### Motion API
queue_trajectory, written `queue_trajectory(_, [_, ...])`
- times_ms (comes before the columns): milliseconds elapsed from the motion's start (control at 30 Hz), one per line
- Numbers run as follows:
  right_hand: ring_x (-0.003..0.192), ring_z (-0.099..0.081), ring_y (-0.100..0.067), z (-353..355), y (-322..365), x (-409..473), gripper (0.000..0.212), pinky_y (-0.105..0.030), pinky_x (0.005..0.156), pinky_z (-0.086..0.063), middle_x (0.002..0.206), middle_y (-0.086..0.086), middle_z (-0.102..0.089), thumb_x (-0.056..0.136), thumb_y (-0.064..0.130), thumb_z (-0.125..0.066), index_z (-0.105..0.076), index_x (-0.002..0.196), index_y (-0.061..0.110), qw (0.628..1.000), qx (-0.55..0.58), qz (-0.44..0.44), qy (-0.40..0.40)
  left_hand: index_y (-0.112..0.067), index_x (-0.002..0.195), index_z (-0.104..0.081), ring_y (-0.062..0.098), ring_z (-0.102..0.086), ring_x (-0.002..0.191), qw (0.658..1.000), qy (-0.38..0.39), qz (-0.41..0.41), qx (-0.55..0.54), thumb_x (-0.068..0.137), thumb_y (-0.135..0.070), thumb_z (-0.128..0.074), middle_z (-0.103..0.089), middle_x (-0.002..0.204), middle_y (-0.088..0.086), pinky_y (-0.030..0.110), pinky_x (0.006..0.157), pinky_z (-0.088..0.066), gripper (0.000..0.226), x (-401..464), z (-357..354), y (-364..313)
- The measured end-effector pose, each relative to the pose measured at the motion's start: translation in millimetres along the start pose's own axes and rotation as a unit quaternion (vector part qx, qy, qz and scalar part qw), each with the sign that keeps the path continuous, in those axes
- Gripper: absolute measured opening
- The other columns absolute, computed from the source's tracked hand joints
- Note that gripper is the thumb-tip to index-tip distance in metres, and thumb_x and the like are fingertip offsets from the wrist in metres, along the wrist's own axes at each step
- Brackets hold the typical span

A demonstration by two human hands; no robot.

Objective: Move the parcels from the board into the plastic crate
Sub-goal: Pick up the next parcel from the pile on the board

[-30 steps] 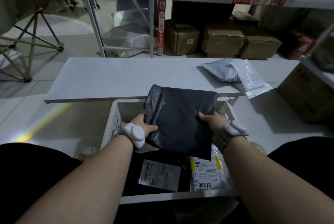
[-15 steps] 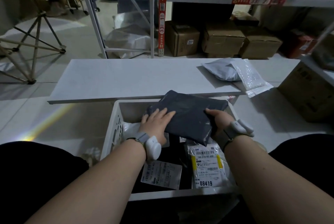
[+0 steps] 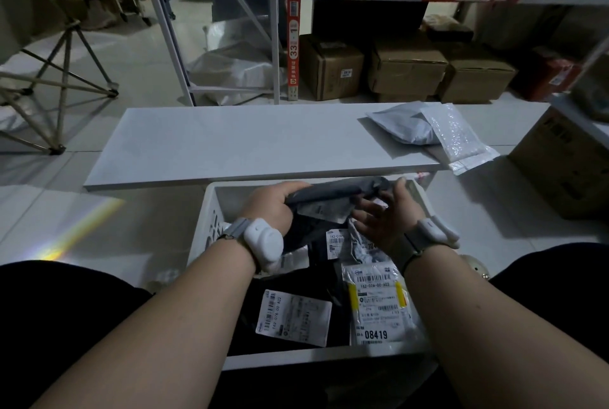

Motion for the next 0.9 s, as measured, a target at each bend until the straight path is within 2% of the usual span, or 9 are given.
queue_trajectory(100, [0.08, -0.06, -0.027, 6.8, 2.3, 1.6, 0.065, -0.034, 0.064, -0.046, 0.101, -0.012, -0.064, 0.095, 0.062, -0.03, -0.035, 0.142, 0.017, 1.0, -0.024, 0.018, -0.008, -0.04, 0.088, -0.071, 0.011, -0.062, 0.086, 0.992, -0.005, 0.034, -0.12, 0.087, -0.002, -0.057, -0.069, 0.082, -0.015, 0.019, 0.072, -0.053, 0.04, 1.3, 3.0, -1.7])
queue_trajectory(200, [0.073, -0.057, -0.019, 12.9, 1.5, 2.7, 0.053, -0.032, 0.065, -0.049, 0.095, -0.005, -0.065, 0.095, 0.055, -0.041, -0.051, 0.127, 0.015, 0.997, -0.072, 0.026, -0.026, -0.014, 0.112, -0.068, 0.012, -0.054, 0.086, 0.991, -0.01, 0.045, -0.129, 0.086, 0.001, -0.062, -0.063, 0.088, -0.005, -0.002, 0.055, -0.038, 0.03, 2.3, 7.8, -3.8])
queue_trajectory(333, [0.093, -0.059, -0.02, 31.9, 3.3, 14.2, 0.059, -0.041, 0.091, -0.05, 0.103, 0.003, -0.062, 0.086, 0.059, -0.052, -0.055, 0.127, 0.016, 0.961, -0.258, 0.053, -0.08, -0.004, 0.118, -0.064, 0.012, -0.054, 0.091, 0.987, -0.008, 0.072, -0.143, 0.085, 0.0, -0.064, -0.062, 0.097, -0.001, 0.0, 0.054, -0.039, 0.033, 2.2, 9.5, 0.3])
queue_trajectory(400, [0.097, -0.062, -0.018, 35.7, 0.2, 15.2, 0.054, -0.041, 0.091, -0.048, 0.107, 0.004, -0.067, 0.081, 0.062, -0.058, -0.062, 0.117, 0.022, 0.956, -0.282, 0.041, -0.071, -0.004, 0.12, -0.062, 0.012, -0.054, 0.092, 0.984, -0.003, 0.089, -0.151, 0.085, -0.002, -0.065, -0.061, 0.101, 0.001, 0.001, 0.052, -0.039, 0.035, 2.0, 9.7, 3.8])
queue_trajectory(500, [0.094, -0.065, -0.022, 29.8, -7.7, 10.8, 0.028, -0.039, 0.086, -0.049, 0.099, -0.002, -0.072, 0.086, 0.043, -0.063, -0.068, 0.101, 0.021, 0.969, -0.242, 0.022, -0.036, -0.005, 0.121, -0.062, 0.019, -0.06, 0.095, 0.98, 0.01, 0.125, -0.154, 0.085, -0.009, -0.067, -0.066, 0.113, 0.009, 0.015, 0.072, -0.042, 0.036, 1.7, 9.7, 10.5])
queue_trajectory(633, [0.087, -0.064, -0.031, 27.1, -9.6, 11.2, 0.022, -0.046, 0.08, -0.055, 0.097, -0.011, -0.069, 0.087, 0.011, -0.063, -0.06, 0.109, 0.014, 0.97, -0.234, 0.043, -0.041, -0.001, 0.118, -0.062, 0.024, -0.061, 0.095, 0.979, 0.009, 0.153, -0.138, 0.086, -0.008, -0.065, -0.065, 0.106, 0.008, 0.017, 0.068, -0.039, 0.033, 2.2, 9.4, 23.1])
queue_trajectory(700, [0.085, -0.064, -0.032, 28.6, -8.8, 12.9, 0.02, -0.044, 0.076, -0.055, 0.094, -0.011, -0.068, 0.087, 0.002, -0.061, -0.06, 0.102, 0.017, 0.968, -0.242, 0.049, -0.04, 0.0, 0.119, -0.06, 0.028, -0.062, 0.105, 0.977, 0.014, 0.163, -0.133, 0.085, -0.007, -0.067, -0.065, 0.116, 0.012, 0.023, 0.081, -0.045, 0.036, 2.6, 6.6, 32.7])
queue_trajectory(767, [0.092, -0.066, -0.035, 28.9, -8.1, 15.2, 0.022, -0.048, 0.085, -0.054, 0.098, -0.012, -0.069, 0.085, 0.0, -0.063, -0.061, 0.097, 0.019, 0.963, -0.261, 0.064, -0.039, 0.001, 0.119, -0.061, 0.031, -0.061, 0.109, 0.974, 0.016, 0.18, -0.138, 0.082, -0.004, -0.069, -0.065, 0.119, 0.017, 0.031, 0.092, -0.047, 0.038, 1.6, 3.8, 42.3])
queue_trajectory(900, [0.098, -0.064, -0.031, 31.0, -7.7, 19.3, 0.027, -0.048, 0.097, -0.049, 0.099, -0.007, -0.068, 0.083, 0.0, -0.065, -0.061, 0.099, 0.022, 0.942, -0.319, 0.088, -0.052, 0.005, 0.116, -0.061, 0.03, -0.062, 0.102, 0.967, 0.024, 0.188, -0.171, 0.082, 0.005, -0.066, -0.064, 0.117, 0.019, 0.031, 0.087, -0.047, 0.035, 0.2, -0.5, 51.3])
Point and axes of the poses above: each hand's wrist, its own x-axis towards the middle knuckle, its own z-axis out of the back of the hand, y = z × x, the point moved 4 cm from there along x, towards the middle knuckle
